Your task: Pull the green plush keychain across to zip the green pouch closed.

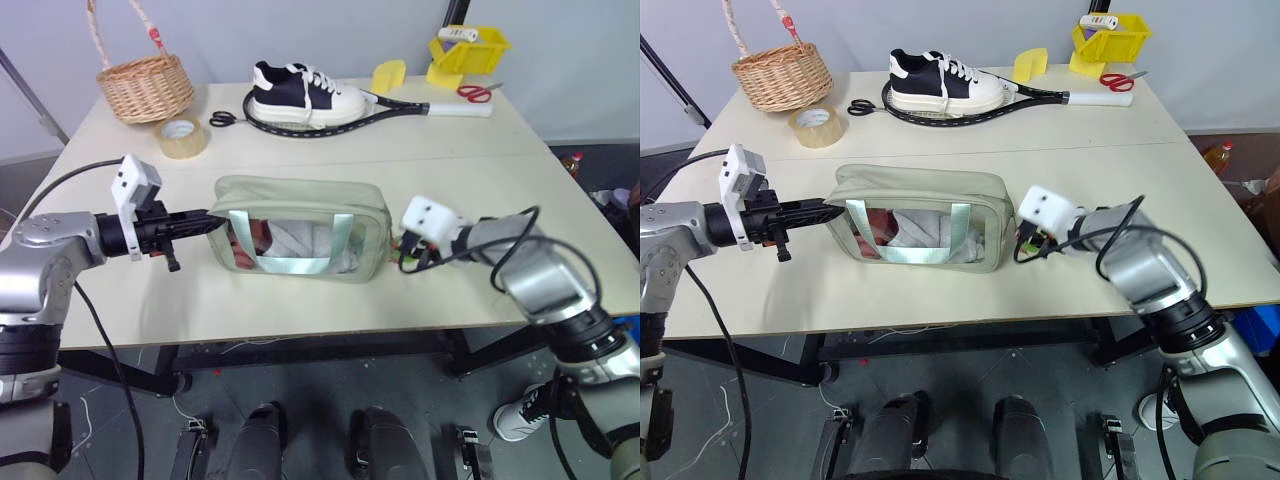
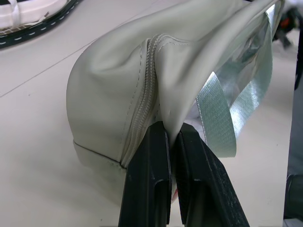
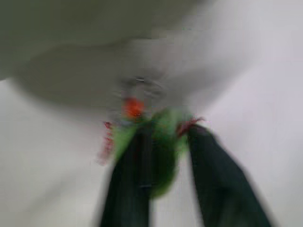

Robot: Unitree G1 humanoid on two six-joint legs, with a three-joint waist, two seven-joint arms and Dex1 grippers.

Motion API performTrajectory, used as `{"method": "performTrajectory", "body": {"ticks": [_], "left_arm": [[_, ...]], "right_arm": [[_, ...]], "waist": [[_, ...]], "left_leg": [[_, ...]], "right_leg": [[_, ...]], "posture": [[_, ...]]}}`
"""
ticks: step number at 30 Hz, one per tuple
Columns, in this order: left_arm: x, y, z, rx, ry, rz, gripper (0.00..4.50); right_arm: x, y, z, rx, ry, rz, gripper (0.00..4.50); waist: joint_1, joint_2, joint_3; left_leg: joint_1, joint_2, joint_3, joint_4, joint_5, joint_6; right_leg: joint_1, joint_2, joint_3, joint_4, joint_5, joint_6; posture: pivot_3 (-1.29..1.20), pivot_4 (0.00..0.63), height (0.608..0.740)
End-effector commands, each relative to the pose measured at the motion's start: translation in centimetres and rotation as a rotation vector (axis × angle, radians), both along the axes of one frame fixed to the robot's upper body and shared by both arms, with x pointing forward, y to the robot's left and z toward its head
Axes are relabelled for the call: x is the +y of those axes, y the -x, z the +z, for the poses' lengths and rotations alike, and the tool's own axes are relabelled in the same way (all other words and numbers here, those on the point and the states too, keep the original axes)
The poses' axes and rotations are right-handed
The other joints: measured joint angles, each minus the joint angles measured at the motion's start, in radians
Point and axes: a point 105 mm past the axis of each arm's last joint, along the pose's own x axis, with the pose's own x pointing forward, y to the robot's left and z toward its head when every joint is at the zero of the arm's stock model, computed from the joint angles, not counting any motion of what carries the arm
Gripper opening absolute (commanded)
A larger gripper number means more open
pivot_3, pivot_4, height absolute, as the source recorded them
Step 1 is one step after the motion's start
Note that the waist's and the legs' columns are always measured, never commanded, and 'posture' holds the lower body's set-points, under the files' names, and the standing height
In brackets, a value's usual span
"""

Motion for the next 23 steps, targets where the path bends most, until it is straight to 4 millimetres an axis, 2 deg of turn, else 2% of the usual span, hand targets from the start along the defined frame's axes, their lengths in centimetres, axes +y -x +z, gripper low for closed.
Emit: {"method": "performTrajectory", "body": {"ticks": [1, 2, 3, 6, 8, 9, 13, 17, 19, 23], "left_arm": [[-0.2, 0.9, 1.7, -0.04, 0.008, -0.02, 0.36], [-0.3, 1.1, 1.7, -0.035, 0.013, -0.023, 0.77], [-0.5, 1.4, 1.8, -0.028, 0.028, -0.038, 1.12], [-0.7, 2.0, 2.1, -0.015, 0.043, -0.059, 2.59], [0.3, 1.7, 2.3, -0.07, -0.023, -0.011, 3.65], [1.0, 2.1, 2.6, -0.059, -0.033, -0.025, 4.12], [2.8, 4.0, 4.4, -0.009, -0.024, -0.087, 4.12], [3.9, 5.5, 4.3, 0.021, -0.141, -0.147, 4.12], [3.8, 5.4, 5.1, 0.013, -0.129, -0.159, 4.12], [2.7, 5.2, 6.1, -0.014, -0.094, -0.199, 4.12]], "right_arm": [[-1.8, -0.3, 6.0, -0.112, -0.154, -0.031, 3.43], [-2.0, -0.1, 7.0, -0.122, -0.187, -0.022, 3.93], [-2.2, 0.3, 7.9, -0.132, -0.218, -0.003, 3.97], [-2.3, 1.2, 9.3, -0.138, -0.273, 0.049, 3.97], [-1.9, 2.1, 9.4, -0.121, -0.294, 0.094, 3.97], [-1.5, 2.7, 9.3, -0.109, -0.301, 0.135, 3.97], [-0.3, 5.1, 9.3, -0.079, -0.342, 0.272, 3.97], [0.0, 7.5, 10.1, -0.078, -0.383, 0.417, 3.97], [-0.2, 8.2, 10.2, -0.062, -0.386, 0.446, 3.97], [-0.9, 8.2, 9.9, -0.049, -0.357, 0.429, 3.97]], "waist": [[0.0, 0.0, 0.0], [0.0, 0.0, 0.0], [0.001, 0.0, 0.0], [0.001, 0.0, 0.0], [0.001, 0.0, 0.0], [0.0, 0.0, 0.0], [-0.004, 0.0, 0.0], [0.001, 0.001, 0.0], [0.008, 0.001, 0.0], [0.012, 0.001, 0.0]], "left_leg": [[0.0, 0.0, 0.0, 0.0, 0.0, 0.0], [0.0, 0.0, 0.0, 0.0, 0.0, 0.0], [0.0, 0.0, 0.0, 0.0, 0.0, 0.0], [0.0, 0.0, 0.0, 0.0, 0.0, 0.0], [0.0, 0.0, 0.0, 0.0, 0.0, 0.0], [0.001, 0.0, 0.0, 0.0, 0.0, 0.0], [0.0, 0.001, 0.0, -0.001, 0.0, 0.0], [0.0, 0.001, 0.001, -0.001, 0.0, 0.0], [0.0, 0.001, 0.001, -0.001, 0.0, 0.0], [0.0, 0.001, 0.001, 0.002, 0.0, 0.0]], "right_leg": [[0.0, 0.0, 0.0, 0.0, 0.0, 0.0], [0.0, 0.0, 0.0, 0.0, 0.0, 0.0], [0.0, 0.0, 0.0, 0.0, 0.0, 0.0], [0.001, 0.0, 0.0, -0.001, 0.0, 0.0], [0.001, 0.0, 0.0, -0.001, 0.0, 0.0], [0.001, 0.0, 0.0, -0.001, 0.0, 0.0], [-0.001, 0.001, 0.0, -0.001, 0.0, 0.0], [-0.001, 0.0, 0.0, -0.001, 0.0, 0.0], [0.0, 0.0, 0.0, -0.001, 0.0, 0.0], [0.001, 0.0, 0.0, -0.002, 0.0, 0.0]], "posture": [[0.0, 0.15, 0.74], [0.0, 0.15, 0.74], [0.0, 0.15, 0.74], [0.0, 0.15, 0.74], [0.0, 0.15, 0.74], [0.0, 0.15, 0.74], [0.0, 0.15, 0.74], [0.0, 0.15, 0.74], [0.0, 0.15, 0.74], [0.0, 0.15, 0.74]]}}
